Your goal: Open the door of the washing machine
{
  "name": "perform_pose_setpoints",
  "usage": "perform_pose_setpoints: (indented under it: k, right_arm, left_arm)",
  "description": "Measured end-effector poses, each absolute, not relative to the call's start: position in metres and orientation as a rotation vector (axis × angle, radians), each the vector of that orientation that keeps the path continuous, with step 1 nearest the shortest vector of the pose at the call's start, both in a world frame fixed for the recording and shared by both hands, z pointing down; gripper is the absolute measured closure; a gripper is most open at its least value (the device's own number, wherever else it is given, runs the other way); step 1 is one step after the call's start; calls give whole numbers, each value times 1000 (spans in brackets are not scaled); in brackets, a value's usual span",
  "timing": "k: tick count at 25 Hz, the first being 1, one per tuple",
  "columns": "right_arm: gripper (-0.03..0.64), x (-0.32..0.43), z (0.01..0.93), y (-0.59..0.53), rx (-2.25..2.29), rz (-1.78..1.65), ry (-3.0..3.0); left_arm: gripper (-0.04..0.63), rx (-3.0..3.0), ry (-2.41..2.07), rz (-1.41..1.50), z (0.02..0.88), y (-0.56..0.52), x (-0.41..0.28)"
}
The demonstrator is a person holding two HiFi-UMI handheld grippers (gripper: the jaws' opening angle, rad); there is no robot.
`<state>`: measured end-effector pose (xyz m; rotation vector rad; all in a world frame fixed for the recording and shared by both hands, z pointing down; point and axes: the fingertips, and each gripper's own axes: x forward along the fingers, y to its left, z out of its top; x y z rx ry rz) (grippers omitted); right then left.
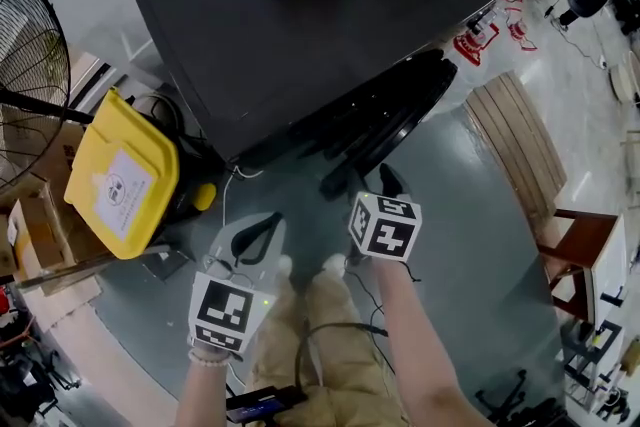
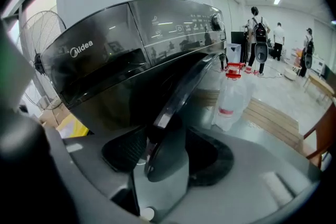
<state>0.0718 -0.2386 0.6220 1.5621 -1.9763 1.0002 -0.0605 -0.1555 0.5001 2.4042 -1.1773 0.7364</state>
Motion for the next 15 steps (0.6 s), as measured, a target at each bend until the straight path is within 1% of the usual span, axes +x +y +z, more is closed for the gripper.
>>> perform_pose_setpoints:
  k: [9, 15]
  right_arm:
    - [397, 84, 622, -226, 1514, 911, -1992]
    - [428, 107, 622, -206, 1519, 891, -1961]
  left_arm:
    - [603, 2427, -1173, 739, 494, -159, -52]
    - [603, 2463, -1139, 722, 489, -163, -35]
